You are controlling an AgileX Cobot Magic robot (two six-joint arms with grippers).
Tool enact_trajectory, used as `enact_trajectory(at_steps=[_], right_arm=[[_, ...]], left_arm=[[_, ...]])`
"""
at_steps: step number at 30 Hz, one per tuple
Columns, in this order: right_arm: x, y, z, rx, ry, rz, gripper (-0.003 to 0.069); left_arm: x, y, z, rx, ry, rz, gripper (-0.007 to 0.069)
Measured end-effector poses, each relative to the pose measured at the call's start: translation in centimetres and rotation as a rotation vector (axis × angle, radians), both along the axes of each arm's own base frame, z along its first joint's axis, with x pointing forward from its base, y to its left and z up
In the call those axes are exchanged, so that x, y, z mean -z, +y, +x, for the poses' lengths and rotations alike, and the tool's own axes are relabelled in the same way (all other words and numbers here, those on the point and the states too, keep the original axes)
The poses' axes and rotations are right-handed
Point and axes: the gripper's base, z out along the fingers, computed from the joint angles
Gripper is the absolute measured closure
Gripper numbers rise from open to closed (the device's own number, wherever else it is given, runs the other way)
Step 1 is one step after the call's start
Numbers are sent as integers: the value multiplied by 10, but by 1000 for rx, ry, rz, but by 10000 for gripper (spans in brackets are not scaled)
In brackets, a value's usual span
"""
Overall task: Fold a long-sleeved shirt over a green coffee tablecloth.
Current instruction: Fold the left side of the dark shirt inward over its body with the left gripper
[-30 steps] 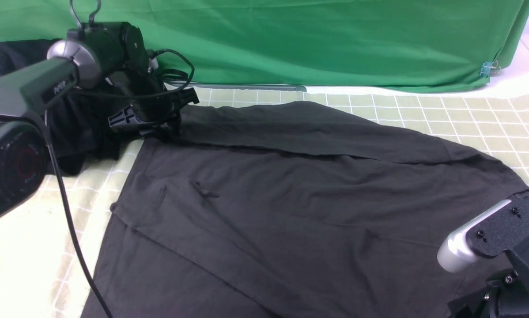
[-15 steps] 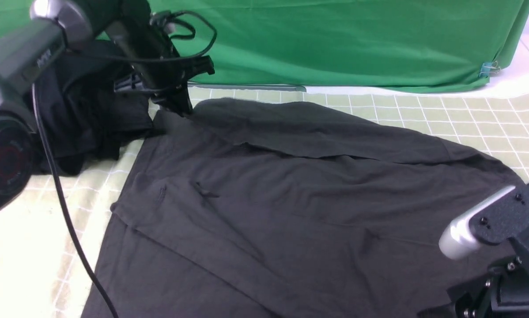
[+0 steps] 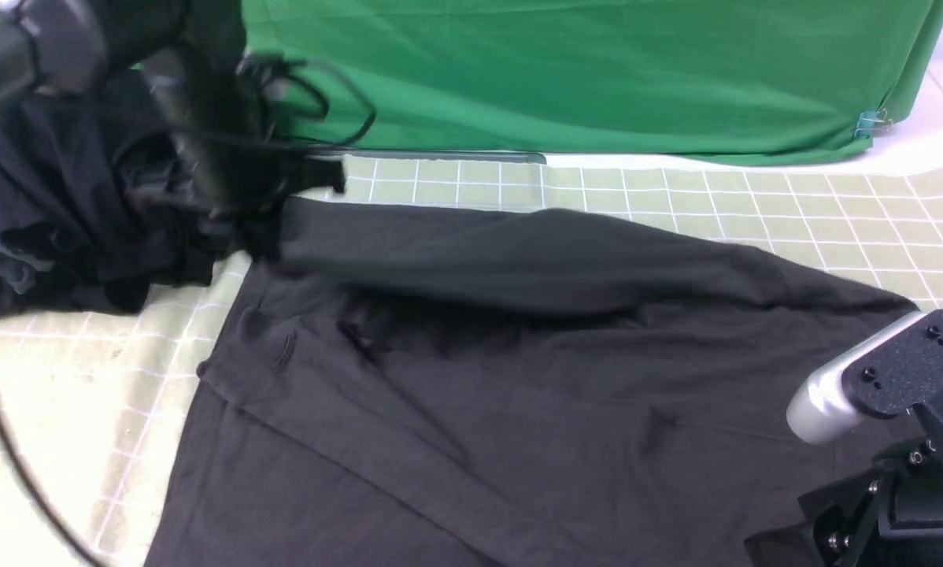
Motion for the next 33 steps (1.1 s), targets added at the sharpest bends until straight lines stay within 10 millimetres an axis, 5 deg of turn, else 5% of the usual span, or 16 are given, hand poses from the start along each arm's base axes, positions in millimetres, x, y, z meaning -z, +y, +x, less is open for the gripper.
enact_trajectory(at_steps=[11, 20, 33], right_arm=[[-1, 1, 1, 1, -15, 12, 271], [-2, 1, 2, 3, -22, 19, 271], [-2, 1, 2, 4, -22, 20, 271]], left_arm=[[47, 10, -43, -26, 189, 38, 610], [27, 12, -56, -28, 145, 18, 610], [65, 14, -85, -46, 325, 13, 610]])
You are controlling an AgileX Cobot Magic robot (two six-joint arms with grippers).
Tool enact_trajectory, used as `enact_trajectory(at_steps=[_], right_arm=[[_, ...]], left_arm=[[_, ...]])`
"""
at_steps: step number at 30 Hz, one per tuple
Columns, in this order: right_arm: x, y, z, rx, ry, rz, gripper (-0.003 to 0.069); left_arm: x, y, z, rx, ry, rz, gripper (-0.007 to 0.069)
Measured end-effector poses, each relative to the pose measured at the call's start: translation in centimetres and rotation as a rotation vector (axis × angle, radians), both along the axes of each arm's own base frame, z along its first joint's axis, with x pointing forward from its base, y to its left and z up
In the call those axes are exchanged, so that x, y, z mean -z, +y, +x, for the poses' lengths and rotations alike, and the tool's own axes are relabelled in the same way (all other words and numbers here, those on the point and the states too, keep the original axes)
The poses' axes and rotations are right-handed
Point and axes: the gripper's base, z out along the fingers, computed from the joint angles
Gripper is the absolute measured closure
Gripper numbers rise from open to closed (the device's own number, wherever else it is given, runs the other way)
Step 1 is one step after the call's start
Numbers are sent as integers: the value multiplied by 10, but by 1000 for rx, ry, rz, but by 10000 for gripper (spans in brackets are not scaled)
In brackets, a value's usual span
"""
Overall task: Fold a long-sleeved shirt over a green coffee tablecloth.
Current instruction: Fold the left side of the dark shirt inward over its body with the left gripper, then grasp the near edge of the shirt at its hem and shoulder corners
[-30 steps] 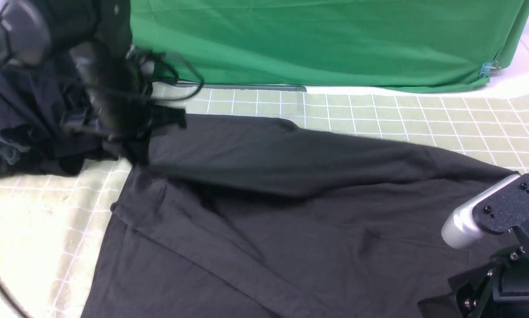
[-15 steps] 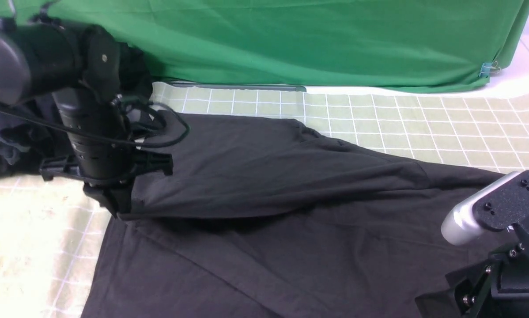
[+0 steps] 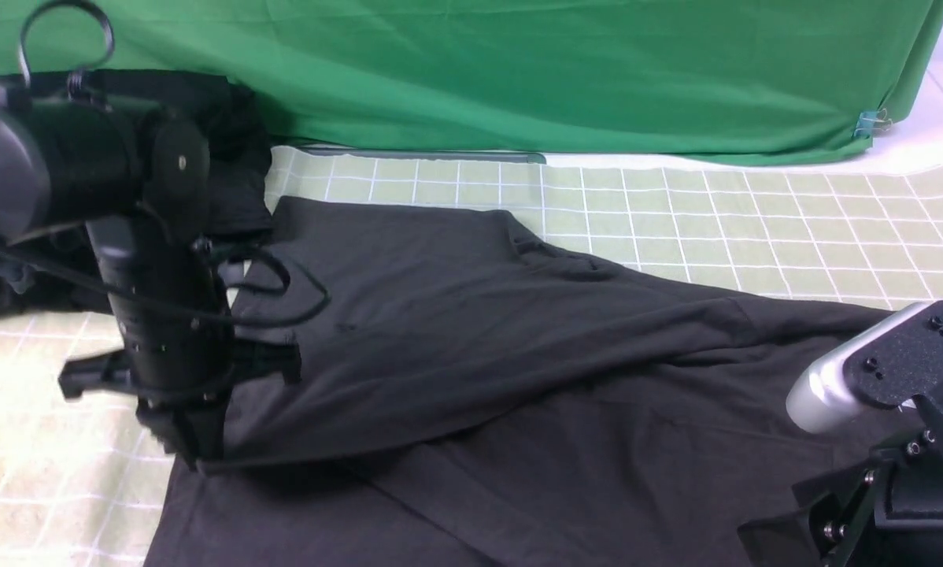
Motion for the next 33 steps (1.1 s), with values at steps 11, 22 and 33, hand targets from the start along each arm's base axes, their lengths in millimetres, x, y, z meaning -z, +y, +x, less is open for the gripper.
enact_trajectory(at_steps=[11, 22, 33], right_arm=[[0, 0, 0, 0, -5, 4, 271], [0, 0, 0, 0, -5, 4, 271], [0, 0, 0, 0, -6, 5, 271]], left_arm=[[3, -2, -3, 16, 18, -29, 442], [-36, -7, -26, 54, -73, -113, 149], [-3, 14, -116, 49, -29, -2, 148]])
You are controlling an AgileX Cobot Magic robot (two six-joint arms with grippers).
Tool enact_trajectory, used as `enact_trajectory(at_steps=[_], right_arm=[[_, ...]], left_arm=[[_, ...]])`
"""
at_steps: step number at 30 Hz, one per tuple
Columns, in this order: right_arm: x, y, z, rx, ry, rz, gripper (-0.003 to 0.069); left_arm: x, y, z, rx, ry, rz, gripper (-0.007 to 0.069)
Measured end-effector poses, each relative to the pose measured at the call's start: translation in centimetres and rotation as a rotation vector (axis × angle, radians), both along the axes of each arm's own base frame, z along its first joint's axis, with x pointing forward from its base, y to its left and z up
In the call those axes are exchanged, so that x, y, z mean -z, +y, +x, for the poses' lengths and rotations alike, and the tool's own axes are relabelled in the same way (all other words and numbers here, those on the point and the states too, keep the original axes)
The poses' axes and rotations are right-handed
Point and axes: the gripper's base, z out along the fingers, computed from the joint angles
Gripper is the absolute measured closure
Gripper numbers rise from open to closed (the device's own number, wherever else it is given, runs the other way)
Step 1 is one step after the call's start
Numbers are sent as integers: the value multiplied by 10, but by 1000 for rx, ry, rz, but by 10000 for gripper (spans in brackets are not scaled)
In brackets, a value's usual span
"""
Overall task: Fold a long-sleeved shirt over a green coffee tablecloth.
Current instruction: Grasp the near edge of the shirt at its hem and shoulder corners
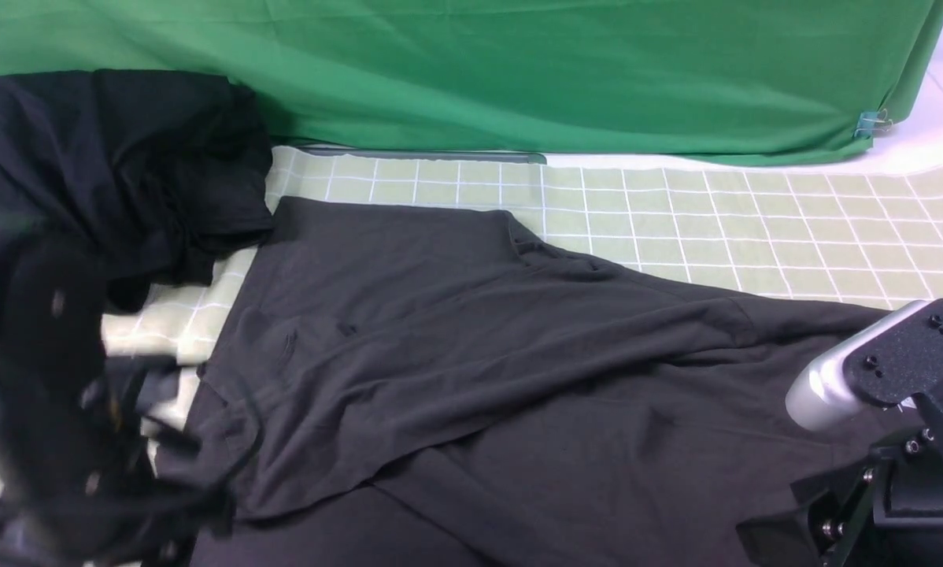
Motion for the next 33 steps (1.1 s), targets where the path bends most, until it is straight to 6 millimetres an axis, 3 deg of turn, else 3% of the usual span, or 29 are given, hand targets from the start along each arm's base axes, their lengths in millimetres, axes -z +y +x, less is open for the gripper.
enact_trajectory(at_steps=[5, 11, 16, 17, 18, 22, 30, 33], right_arm=[[0, 0, 0, 0, 0, 0, 271], [-13, 0, -1, -6, 16, -17, 271], [-34, -1, -2, -41, 28, -60, 271], [-34, -1, -2, -45, 33, -68, 271], [-36, -1, -2, -69, 50, -104, 271], [-26, 4, 3, -127, 117, -195, 271], [5, 28, 15, -215, 292, -254, 253], [19, 44, 18, -255, 291, -257, 195]], left_arm=[[31, 5, -18, -5, -7, -2, 148], [43, 7, -25, -9, -28, -12, 208], [46, 6, -27, -25, -40, -31, 398], [46, 6, -27, -26, -40, -32, 409], [46, 6, -26, -27, -41, -32, 501], [45, 9, -28, 1, -25, -3, 604], [20, 20, -42, 49, -35, 66, 610], [10, 21, -46, 44, -78, 53, 610]])
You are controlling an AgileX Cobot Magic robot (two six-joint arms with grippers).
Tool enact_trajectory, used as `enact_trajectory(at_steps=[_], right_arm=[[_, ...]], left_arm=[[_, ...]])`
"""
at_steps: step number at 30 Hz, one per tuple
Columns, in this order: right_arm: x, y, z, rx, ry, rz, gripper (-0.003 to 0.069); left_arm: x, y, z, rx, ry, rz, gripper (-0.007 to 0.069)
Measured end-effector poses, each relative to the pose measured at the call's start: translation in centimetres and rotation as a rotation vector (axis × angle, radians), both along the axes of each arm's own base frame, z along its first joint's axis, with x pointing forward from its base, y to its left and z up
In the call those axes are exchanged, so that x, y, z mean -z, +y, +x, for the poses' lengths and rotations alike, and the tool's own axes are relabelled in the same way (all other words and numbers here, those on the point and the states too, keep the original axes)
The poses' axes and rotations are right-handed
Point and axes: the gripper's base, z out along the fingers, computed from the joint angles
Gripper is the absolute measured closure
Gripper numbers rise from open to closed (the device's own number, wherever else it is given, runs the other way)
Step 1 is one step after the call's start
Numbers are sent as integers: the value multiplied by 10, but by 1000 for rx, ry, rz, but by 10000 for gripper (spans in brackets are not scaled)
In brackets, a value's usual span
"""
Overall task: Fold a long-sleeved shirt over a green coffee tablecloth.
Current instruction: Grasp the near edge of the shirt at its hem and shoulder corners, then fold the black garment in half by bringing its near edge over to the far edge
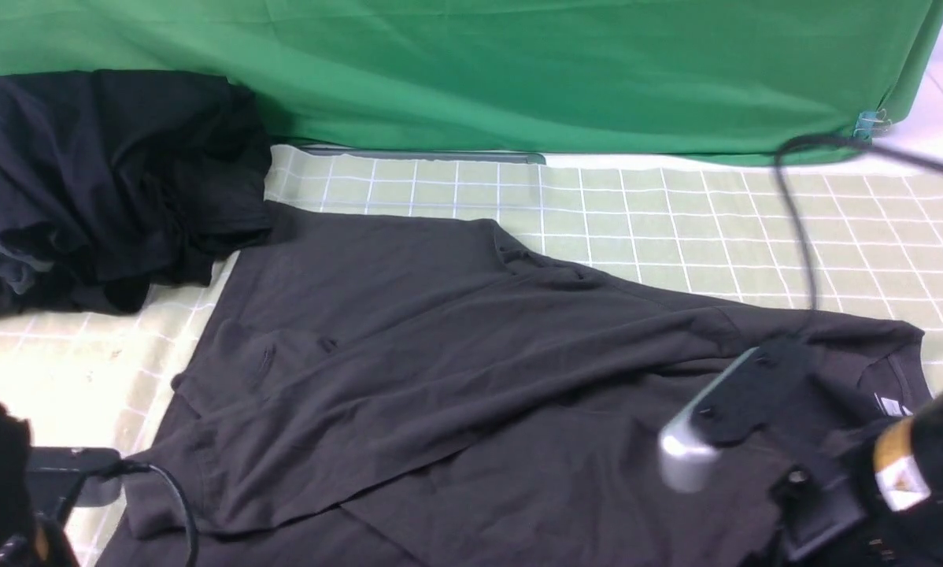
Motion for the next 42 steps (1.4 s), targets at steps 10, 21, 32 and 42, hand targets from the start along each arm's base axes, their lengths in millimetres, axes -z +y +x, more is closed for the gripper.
enact_trajectory(at_steps=[10, 21, 32, 42], right_arm=[[75, 28, -7, -56, 9, -54, 98], [104, 33, -2, -107, 40, -148, 584], [10, 2, -8, -35, -129, 9, 631], [-41, -7, 87, 47, -300, 3, 631]], left_arm=[[-4, -2, -2, -17, -15, -33, 610], [-12, -2, -8, -29, -29, -56, 610], [-110, 0, 7, -13, -333, -76, 610], [-139, -19, 121, -4, -420, 28, 610]])
